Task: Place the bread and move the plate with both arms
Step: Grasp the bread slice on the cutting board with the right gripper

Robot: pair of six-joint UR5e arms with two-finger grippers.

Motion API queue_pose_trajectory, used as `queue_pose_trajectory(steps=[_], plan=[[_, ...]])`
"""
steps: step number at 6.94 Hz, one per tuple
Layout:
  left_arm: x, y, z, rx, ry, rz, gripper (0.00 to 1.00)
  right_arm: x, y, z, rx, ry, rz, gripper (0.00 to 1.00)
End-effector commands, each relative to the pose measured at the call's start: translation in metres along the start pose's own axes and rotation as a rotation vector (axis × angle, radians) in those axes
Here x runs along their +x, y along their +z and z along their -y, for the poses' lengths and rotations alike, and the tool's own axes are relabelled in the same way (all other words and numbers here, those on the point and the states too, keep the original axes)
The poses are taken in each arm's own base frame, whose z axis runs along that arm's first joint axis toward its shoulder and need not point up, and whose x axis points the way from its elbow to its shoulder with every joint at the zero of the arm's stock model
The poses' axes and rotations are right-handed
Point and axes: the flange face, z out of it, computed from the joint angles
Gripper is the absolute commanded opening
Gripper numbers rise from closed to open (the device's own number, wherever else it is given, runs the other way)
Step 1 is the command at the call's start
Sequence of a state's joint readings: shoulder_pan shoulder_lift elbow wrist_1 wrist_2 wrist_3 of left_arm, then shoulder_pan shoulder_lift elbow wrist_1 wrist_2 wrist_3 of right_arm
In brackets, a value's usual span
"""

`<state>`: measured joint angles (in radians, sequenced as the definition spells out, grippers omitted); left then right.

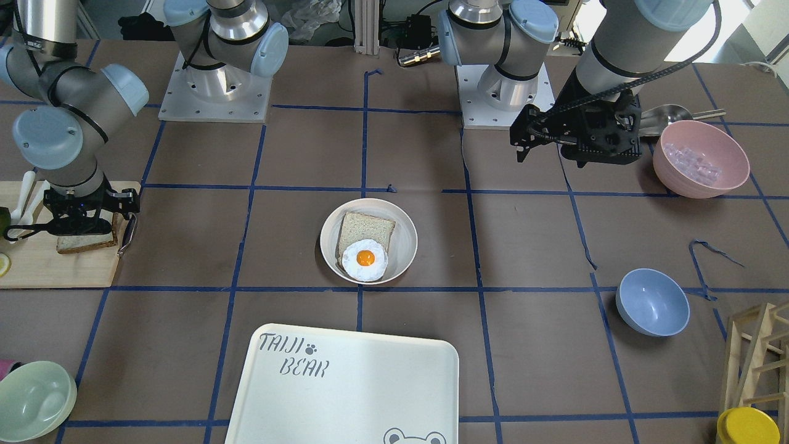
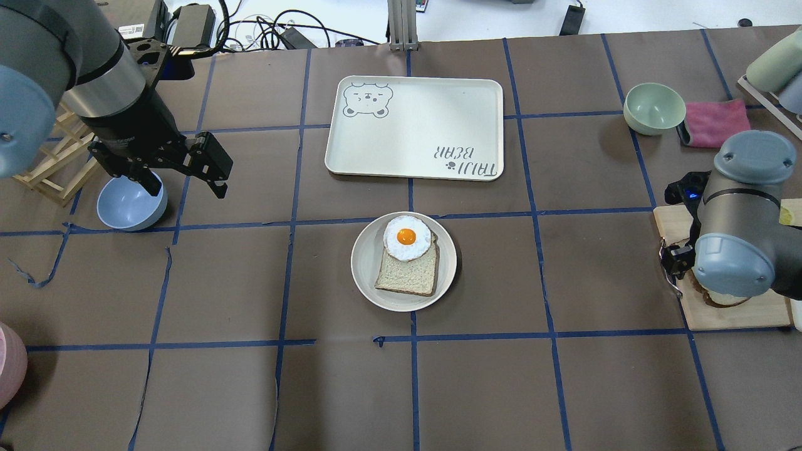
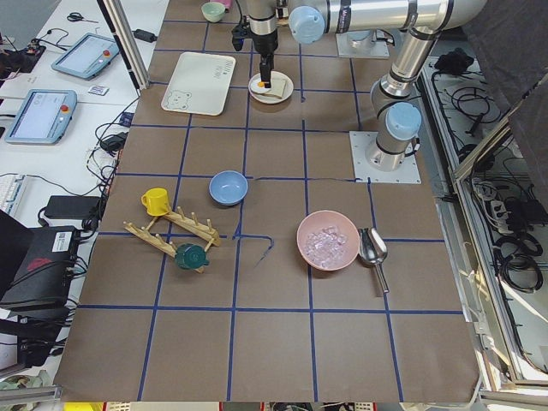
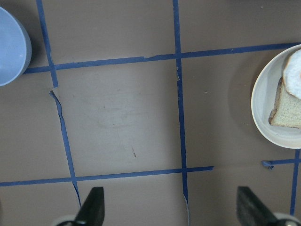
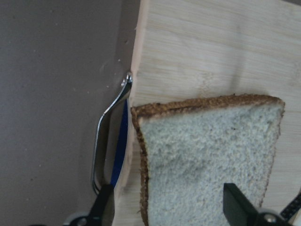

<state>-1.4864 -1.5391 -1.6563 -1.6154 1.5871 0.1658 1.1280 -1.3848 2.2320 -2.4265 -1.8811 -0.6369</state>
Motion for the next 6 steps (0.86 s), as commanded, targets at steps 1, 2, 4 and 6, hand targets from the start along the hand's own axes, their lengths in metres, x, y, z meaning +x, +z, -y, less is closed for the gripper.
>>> queue_pose_trajectory(steps=[1, 2, 4, 6], plan=[[-0.0001, -0.0003, 0.0006, 0.002, 0.0, 0.001, 1.0, -0.0003, 0.0022, -0.0001, -0.005, -0.028, 0.0, 0.58], [-0.0002, 0.0004, 0.0011, 0.0, 0.0, 0.001, 1.0, -0.0007, 0.0035, -0.0011, -0.014, -0.033, 0.008, 0.33], [0.0, -0.0008, -0.0001, 0.002, 0.001, 0.001, 1.0, 0.0004, 0.0039, -0.0015, -0.014, -0.021, 0.009, 0.13], [-0.0008, -0.0021, -0.001, 0.004, 0.0, 0.003, 1.0, 0.001, 0.0023, -0.0001, 0.003, -0.013, 0.016, 0.0]])
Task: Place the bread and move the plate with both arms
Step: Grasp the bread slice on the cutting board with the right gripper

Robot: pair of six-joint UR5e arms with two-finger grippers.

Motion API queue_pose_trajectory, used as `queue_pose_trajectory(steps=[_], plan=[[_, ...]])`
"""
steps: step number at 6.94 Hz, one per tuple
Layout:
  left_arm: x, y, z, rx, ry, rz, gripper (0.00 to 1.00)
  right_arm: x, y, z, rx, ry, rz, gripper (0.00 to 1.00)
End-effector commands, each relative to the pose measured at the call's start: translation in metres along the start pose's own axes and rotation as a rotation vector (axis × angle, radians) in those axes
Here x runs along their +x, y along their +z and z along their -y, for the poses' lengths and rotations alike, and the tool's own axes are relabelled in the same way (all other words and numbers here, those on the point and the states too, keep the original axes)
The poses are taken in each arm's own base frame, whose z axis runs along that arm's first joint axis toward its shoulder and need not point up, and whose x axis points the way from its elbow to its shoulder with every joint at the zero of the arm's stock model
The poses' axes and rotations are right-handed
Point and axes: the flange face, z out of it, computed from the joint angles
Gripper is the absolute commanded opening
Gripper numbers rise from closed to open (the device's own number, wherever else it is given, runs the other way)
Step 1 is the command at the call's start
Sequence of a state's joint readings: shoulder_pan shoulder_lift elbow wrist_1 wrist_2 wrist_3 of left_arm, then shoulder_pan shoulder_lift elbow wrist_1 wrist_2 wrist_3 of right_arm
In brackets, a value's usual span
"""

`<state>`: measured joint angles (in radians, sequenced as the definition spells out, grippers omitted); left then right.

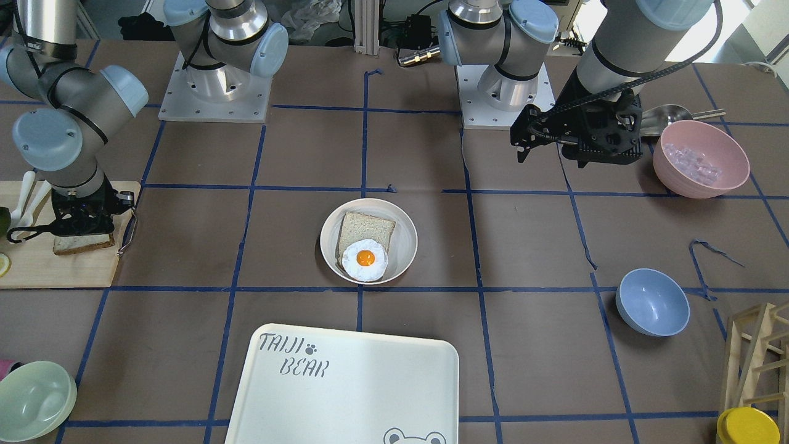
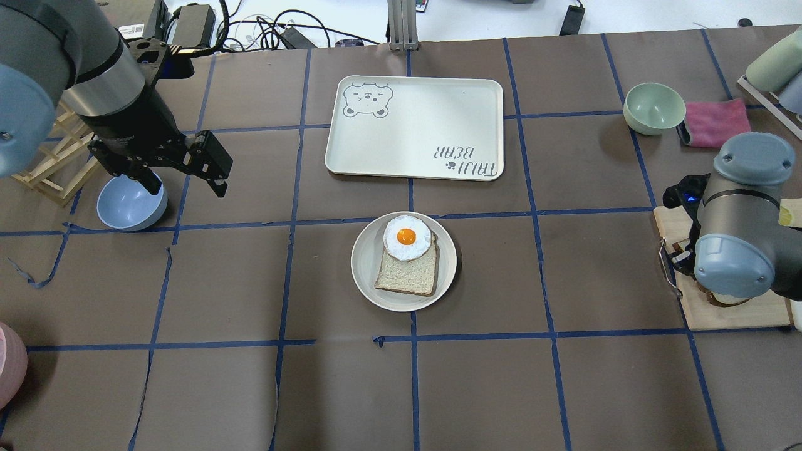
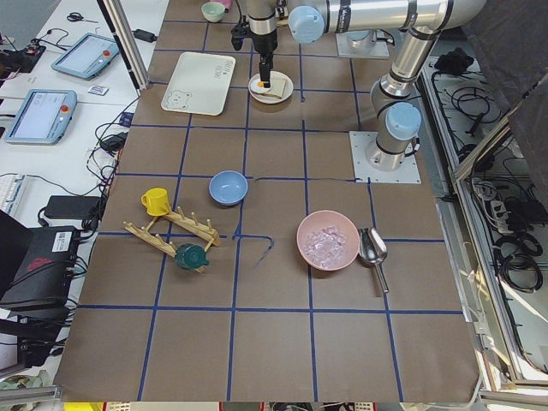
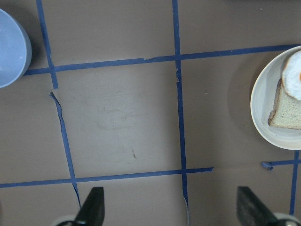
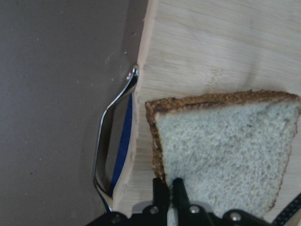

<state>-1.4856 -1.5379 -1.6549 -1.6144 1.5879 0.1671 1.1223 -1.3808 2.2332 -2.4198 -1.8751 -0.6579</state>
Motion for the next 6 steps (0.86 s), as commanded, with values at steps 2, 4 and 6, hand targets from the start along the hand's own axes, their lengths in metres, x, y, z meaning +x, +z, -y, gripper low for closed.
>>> queue_pose_trajectory(steps=[2, 4, 6], plan=[[0.0, 0.0, 0.0, 0.0, 0.001, 0.001, 1.0, 0.001, -0.003, 0.001, 0.012, 0.011, 0.001, 0.0], [0.0, 0.0, 0.0, 0.0, 0.012, 0.001, 1.0, 0.021, -0.046, 0.011, 0.085, 0.087, -0.056, 0.0], [0.0, -0.001, -0.001, 0.001, 0.012, 0.001, 1.0, 0.031, -0.078, 0.021, 0.057, 0.117, -0.03, 0.0]])
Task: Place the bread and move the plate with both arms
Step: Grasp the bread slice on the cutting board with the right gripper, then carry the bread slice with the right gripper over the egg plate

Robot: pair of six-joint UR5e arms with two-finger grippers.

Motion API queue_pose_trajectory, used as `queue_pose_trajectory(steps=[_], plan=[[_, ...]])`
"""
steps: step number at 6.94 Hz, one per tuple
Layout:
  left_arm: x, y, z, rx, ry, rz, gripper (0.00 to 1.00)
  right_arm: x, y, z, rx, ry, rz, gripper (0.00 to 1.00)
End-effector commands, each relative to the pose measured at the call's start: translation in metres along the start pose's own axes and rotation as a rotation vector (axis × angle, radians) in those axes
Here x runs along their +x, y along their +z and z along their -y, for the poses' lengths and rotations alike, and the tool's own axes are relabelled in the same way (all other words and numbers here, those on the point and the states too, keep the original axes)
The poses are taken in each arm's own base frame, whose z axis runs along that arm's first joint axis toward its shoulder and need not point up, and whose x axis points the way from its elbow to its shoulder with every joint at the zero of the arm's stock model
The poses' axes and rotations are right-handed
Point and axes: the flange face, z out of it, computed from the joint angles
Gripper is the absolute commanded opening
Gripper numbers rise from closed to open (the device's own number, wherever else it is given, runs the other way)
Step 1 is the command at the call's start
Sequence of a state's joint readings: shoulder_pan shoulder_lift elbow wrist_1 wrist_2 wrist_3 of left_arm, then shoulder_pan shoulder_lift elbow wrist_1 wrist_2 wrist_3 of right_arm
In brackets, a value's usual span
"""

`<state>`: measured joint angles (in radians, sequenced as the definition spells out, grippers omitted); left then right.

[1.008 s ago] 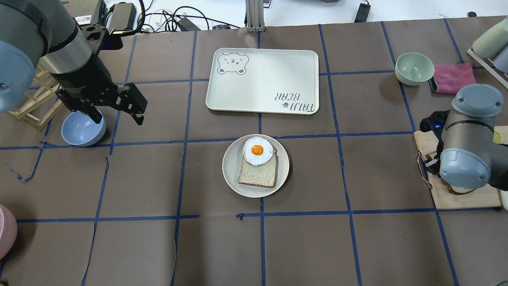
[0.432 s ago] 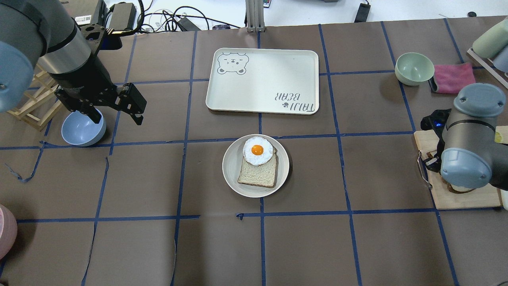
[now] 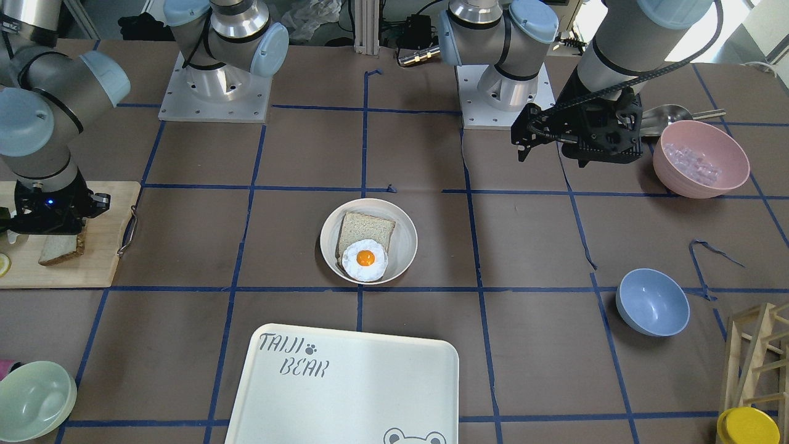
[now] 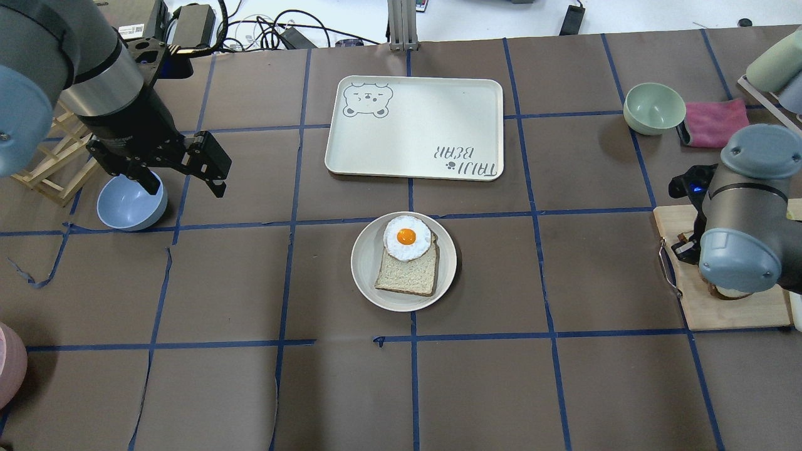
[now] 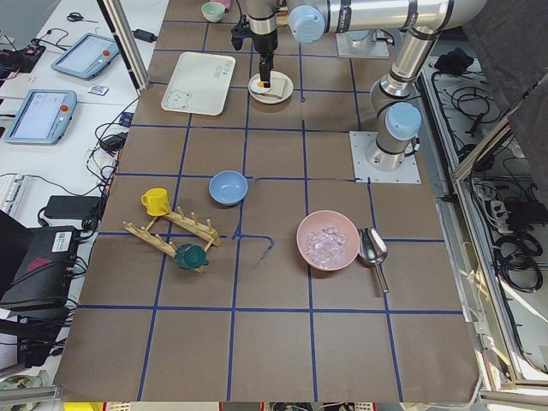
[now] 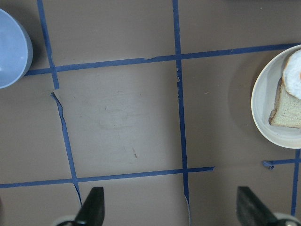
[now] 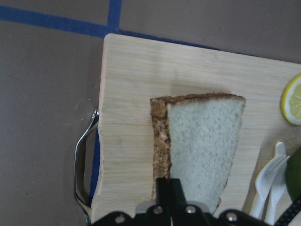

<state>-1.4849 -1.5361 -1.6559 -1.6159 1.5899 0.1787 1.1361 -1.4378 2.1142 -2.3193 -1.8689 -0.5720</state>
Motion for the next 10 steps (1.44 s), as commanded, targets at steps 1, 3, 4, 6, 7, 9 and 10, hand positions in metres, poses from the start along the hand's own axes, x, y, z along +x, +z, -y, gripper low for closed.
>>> queue_pose_trajectory(steps=[1, 3, 4, 6, 7, 9, 10], plan=[[0.0, 0.0, -0.001, 0.0, 0.002, 0.001, 1.0, -0.006, -0.037, 0.014, 0.023, 0.017, -0.011, 0.0], [0.0, 0.0, 0.0, 0.0, 0.002, 0.001, 1.0, -0.044, -0.118, 0.029, 0.074, 0.008, -0.038, 0.0], [0.0, 0.002, 0.001, -0.004, 0.001, -0.001, 1.0, -0.059, -0.143, 0.033, 0.058, 0.057, -0.027, 0.0], [0.0, 0.001, -0.001, -0.005, 0.001, 0.002, 1.0, -0.129, -0.209, 0.047, 0.074, 0.113, -0.025, 0.0], [-0.001, 0.001, 0.0, -0.005, -0.001, 0.001, 1.0, -0.2, -0.242, 0.048, 0.135, 0.121, -0.023, 0.0], [0.0, 0.002, 0.001, -0.004, 0.001, 0.0, 1.0, -0.337, -0.254, 0.041, 0.121, 0.257, 0.105, 0.0], [0.0, 0.002, 0.0, -0.006, 0.001, 0.001, 1.0, -0.378, -0.254, 0.043, 0.102, 0.32, 0.147, 0.0]])
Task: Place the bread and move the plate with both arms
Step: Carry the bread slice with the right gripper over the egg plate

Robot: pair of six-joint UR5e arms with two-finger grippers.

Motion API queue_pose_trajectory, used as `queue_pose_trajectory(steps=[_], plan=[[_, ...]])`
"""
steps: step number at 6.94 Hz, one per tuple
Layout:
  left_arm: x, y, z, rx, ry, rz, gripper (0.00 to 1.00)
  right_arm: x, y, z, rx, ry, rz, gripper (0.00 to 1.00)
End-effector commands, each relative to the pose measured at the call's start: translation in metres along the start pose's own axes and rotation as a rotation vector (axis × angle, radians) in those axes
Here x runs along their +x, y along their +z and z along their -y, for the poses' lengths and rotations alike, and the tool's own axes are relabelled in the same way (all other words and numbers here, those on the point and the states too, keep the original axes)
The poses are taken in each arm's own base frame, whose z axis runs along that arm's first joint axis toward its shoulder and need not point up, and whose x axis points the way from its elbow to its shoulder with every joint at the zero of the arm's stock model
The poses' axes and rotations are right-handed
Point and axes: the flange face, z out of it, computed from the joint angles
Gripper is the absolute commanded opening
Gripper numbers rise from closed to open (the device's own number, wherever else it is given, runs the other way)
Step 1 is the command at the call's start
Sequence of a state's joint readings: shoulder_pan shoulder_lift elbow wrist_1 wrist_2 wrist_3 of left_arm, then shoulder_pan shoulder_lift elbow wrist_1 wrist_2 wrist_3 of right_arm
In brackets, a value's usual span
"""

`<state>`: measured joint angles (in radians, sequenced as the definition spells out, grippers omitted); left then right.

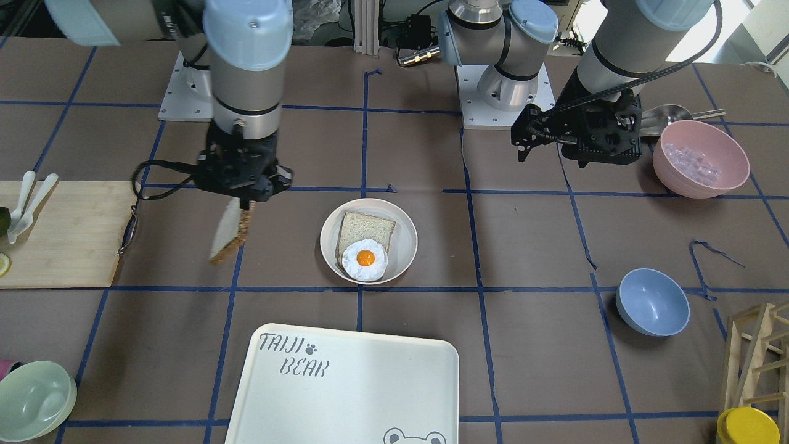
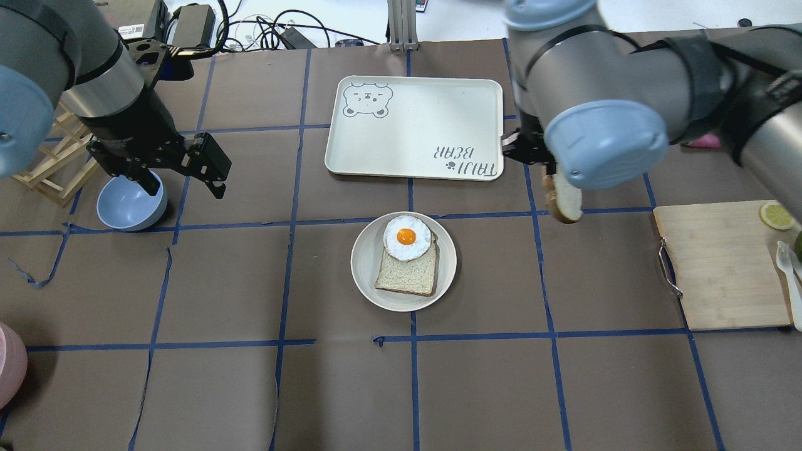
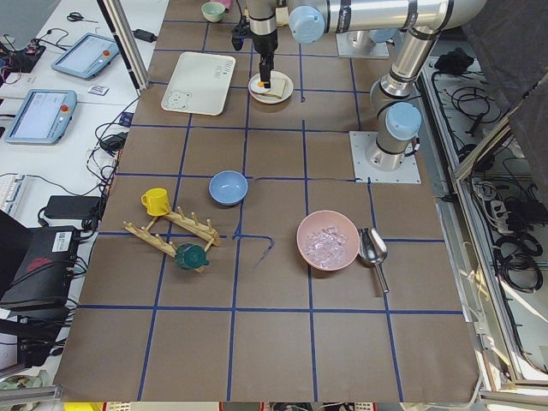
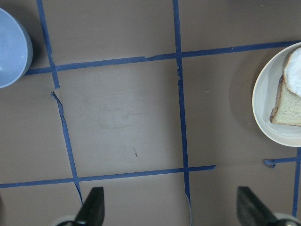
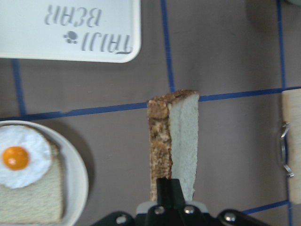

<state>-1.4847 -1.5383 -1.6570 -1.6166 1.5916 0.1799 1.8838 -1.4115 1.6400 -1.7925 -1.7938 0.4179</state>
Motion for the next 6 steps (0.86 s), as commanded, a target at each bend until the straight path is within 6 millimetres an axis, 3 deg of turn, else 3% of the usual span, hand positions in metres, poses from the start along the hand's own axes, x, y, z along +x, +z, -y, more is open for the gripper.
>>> queue_pose_trajectory(steps=[1, 2, 4, 6], plan=[[0.0, 0.0, -0.001, -0.002, 0.001, 0.0, 1.0, -0.096, 0.014, -0.034, -0.05, 0.12, 0.06, 0.0], [-0.001, 0.0, -0.001, -0.002, 0.001, 0.0, 1.0, -0.112, 0.022, -0.043, -0.052, 0.094, 0.057, 0.0], [-0.001, 0.0, -0.001, 0.0, 0.008, 0.001, 1.0, -0.118, 0.031, -0.043, -0.045, 0.094, 0.066, 0.0], [-0.001, 0.0, -0.001, -0.002, 0.012, 0.0, 1.0, -0.125, 0.066, -0.06, -0.035, 0.094, 0.073, 0.0]])
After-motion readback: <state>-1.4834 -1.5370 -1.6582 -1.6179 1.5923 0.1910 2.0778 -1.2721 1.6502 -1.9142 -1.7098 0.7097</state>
